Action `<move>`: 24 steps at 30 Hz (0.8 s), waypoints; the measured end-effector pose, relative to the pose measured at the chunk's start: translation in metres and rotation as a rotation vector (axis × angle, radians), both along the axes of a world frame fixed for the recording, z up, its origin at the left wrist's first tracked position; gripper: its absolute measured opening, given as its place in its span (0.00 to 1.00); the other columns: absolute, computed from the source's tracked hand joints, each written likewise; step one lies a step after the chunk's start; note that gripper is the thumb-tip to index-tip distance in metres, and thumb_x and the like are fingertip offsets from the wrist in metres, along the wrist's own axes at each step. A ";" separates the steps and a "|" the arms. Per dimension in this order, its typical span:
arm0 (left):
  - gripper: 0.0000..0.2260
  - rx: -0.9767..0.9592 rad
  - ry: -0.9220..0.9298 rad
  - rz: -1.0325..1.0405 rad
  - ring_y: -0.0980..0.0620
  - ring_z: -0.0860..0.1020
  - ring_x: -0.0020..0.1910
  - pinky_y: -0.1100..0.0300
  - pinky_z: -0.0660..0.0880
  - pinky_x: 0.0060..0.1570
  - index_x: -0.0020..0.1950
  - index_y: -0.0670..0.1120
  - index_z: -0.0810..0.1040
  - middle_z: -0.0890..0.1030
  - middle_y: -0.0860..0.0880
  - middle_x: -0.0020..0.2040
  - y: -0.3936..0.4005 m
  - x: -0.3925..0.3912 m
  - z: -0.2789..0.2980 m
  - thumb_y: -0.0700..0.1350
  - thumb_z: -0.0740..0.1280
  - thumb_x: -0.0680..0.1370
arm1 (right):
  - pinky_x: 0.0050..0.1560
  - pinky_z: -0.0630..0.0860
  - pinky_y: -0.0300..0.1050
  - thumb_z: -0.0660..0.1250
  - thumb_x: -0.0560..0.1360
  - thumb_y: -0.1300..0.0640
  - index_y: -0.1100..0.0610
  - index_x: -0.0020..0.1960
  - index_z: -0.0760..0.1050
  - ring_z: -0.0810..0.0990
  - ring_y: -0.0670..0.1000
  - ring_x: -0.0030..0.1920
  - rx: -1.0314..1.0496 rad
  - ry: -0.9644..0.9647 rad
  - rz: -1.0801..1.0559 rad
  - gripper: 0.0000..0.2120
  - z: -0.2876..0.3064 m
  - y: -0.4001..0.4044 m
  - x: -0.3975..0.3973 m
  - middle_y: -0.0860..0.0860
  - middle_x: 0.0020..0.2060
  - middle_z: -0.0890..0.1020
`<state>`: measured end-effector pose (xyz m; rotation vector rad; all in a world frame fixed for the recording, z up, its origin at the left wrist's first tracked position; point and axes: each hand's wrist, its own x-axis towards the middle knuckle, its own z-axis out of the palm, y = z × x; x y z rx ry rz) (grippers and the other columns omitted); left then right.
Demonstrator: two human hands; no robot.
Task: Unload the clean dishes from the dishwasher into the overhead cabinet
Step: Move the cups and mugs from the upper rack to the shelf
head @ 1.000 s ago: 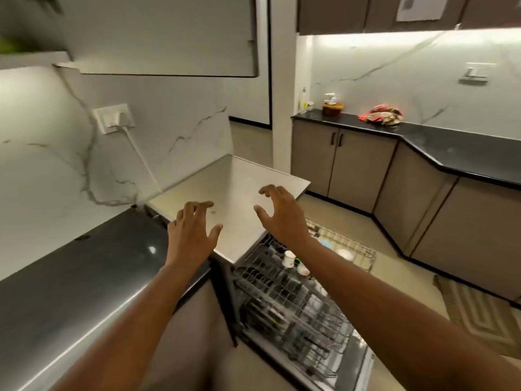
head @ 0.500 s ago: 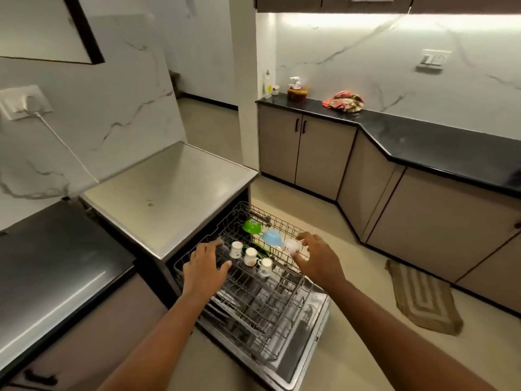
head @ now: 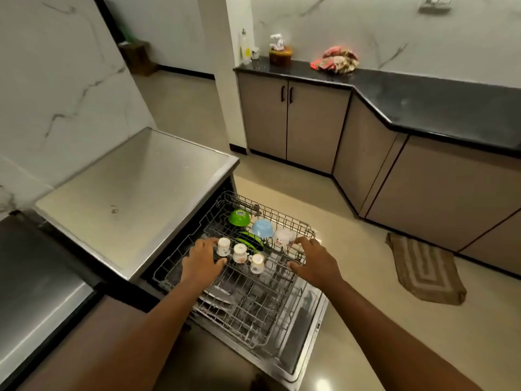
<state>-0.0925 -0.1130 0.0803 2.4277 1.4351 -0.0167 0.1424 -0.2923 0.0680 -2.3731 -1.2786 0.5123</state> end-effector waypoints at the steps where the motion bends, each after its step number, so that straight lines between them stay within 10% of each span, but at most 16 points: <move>1: 0.25 -0.025 0.027 -0.010 0.44 0.71 0.64 0.45 0.73 0.58 0.70 0.53 0.66 0.68 0.47 0.66 0.006 0.006 -0.011 0.57 0.68 0.76 | 0.52 0.74 0.47 0.70 0.72 0.42 0.48 0.71 0.66 0.76 0.55 0.61 -0.034 0.011 -0.002 0.30 -0.008 0.005 0.006 0.51 0.64 0.73; 11: 0.30 -0.101 0.297 -0.077 0.43 0.68 0.68 0.42 0.71 0.61 0.74 0.51 0.62 0.65 0.46 0.70 0.065 0.056 -0.079 0.59 0.67 0.76 | 0.65 0.72 0.52 0.71 0.71 0.40 0.50 0.78 0.57 0.69 0.58 0.70 -0.227 0.108 0.093 0.41 -0.073 0.074 0.045 0.56 0.73 0.67; 24: 0.32 -0.309 0.206 0.159 0.41 0.66 0.70 0.44 0.73 0.60 0.76 0.50 0.60 0.58 0.46 0.76 0.123 0.122 -0.216 0.50 0.71 0.75 | 0.55 0.77 0.55 0.70 0.71 0.41 0.53 0.71 0.63 0.74 0.60 0.63 -0.402 0.084 0.452 0.34 -0.221 0.202 0.071 0.57 0.65 0.72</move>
